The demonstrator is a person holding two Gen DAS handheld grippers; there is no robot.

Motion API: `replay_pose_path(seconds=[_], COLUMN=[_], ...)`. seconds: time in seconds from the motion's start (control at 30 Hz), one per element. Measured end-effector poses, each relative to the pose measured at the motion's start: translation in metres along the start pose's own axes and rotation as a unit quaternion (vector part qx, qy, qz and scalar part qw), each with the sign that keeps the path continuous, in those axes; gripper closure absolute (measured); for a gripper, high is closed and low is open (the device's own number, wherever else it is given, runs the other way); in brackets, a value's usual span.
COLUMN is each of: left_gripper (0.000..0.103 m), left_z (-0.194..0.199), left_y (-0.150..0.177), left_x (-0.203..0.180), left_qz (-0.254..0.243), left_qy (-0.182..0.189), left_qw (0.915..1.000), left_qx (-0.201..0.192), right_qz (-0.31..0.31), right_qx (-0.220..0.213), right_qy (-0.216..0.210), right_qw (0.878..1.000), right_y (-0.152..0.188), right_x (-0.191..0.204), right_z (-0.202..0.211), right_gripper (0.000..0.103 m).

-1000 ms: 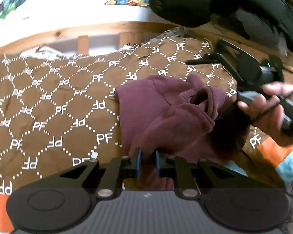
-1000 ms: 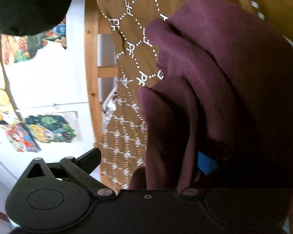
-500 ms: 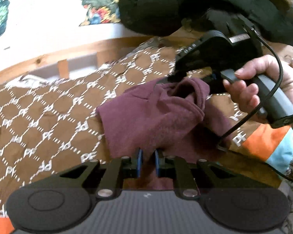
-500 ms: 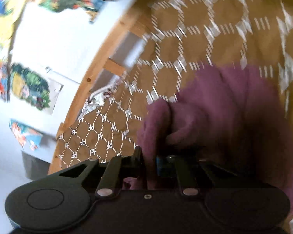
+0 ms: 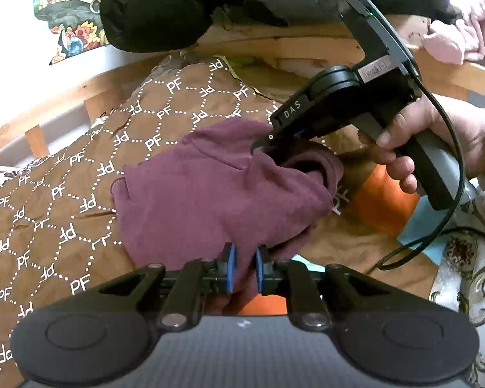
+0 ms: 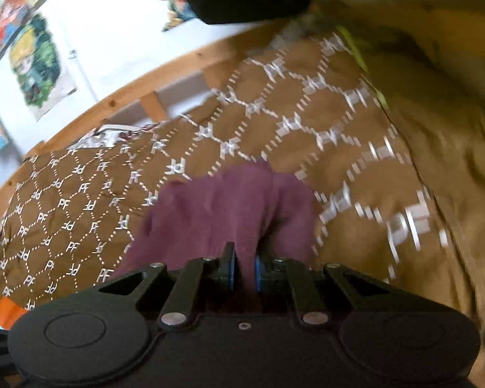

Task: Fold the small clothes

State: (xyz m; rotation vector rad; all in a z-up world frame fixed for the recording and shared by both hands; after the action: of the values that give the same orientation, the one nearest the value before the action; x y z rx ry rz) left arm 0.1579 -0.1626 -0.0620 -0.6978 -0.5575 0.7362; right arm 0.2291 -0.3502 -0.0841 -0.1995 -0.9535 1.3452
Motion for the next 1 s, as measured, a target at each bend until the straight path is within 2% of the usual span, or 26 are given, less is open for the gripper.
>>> replay_pose_path(seconds=[0.1,0.23,0.37,0.43,0.47,0.5,0.57,0.63,0.7,0.77,0.83,0.93,1.0], left_gripper=[0.088,0.088,0.082,0.071,0.057,0.043,0.028,0.018,0.006,0.004,0.004,0.004,0.005], left_z=[-0.003,-0.009,-0.007,-0.001,0.002,0.005,0.014,0.022,0.028,0.028,0.021,0.011,0.004], left_y=[0.000,0.003,0.006,0.003,0.003,0.002,0.003,0.005,0.011,0.020,0.030,0.049,0.060], left_x=[0.000,-0.005,-0.003,0.004,0.008,0.013,0.025,0.039,0.056,0.071,0.085,0.100,0.104], left_qz=[-0.004,-0.002,0.027,0.061,0.080,0.102,0.149,0.187,0.217,0.238,0.261,0.317,0.351], left_qy=[-0.002,-0.003,-0.003,0.012,0.022,0.033,0.043,0.030,-0.010,-0.049,-0.061,-0.053,-0.030], left_qw=[1.0000,0.9999,0.9996,0.9980,0.9965,0.9942,0.9879,0.9817,0.9758,0.9699,0.9635,0.9457,0.9337], left_qx=[0.001,0.012,0.010,0.006,0.003,-0.002,-0.013,-0.022,-0.028,-0.020,0.007,0.045,0.062], right_qz=[-0.007,0.044,0.040,0.020,0.013,0.008,0.010,0.021,0.035,0.059,0.092,0.141,0.169], right_qx=[-0.013,-0.034,-0.004,0.004,0.006,0.006,0.004,-0.003,-0.002,0.008,0.015,0.026,0.037], right_qy=[-0.007,-0.007,0.004,0.007,0.007,0.007,0.011,0.023,0.028,0.028,0.029,0.020,0.012], right_qw=[1.000,0.998,0.999,1.000,1.000,1.000,1.000,1.000,0.999,0.998,0.995,0.989,0.985], right_y=[0.003,-0.007,-0.006,-0.007,-0.008,-0.009,-0.014,-0.022,-0.029,-0.035,-0.041,-0.049,-0.054], right_x=[-0.005,0.015,0.016,0.011,0.010,0.008,0.007,0.009,0.012,0.018,0.027,0.048,0.066], right_z=[-0.001,0.003,-0.010,-0.011,-0.010,-0.009,-0.005,-0.001,0.001,0.000,-0.002,-0.013,-0.027], right_gripper=[0.092,0.092,0.088,0.082,0.079,0.078,0.065,0.060,0.051,0.035,0.032,0.015,0.010])
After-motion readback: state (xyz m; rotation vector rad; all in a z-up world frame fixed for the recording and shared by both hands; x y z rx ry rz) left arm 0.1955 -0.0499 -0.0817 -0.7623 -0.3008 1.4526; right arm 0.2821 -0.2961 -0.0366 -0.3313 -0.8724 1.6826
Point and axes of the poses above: each gripper's, at about its wrist camera, not at the fingertips, and z roughly against the way its jaws point, x to its left, y to its underside, the point moved 6 cm from there along -z, roughly the way its jaws point, and after that the axes turned 7 degrees about -z, right-handed, at the moved point
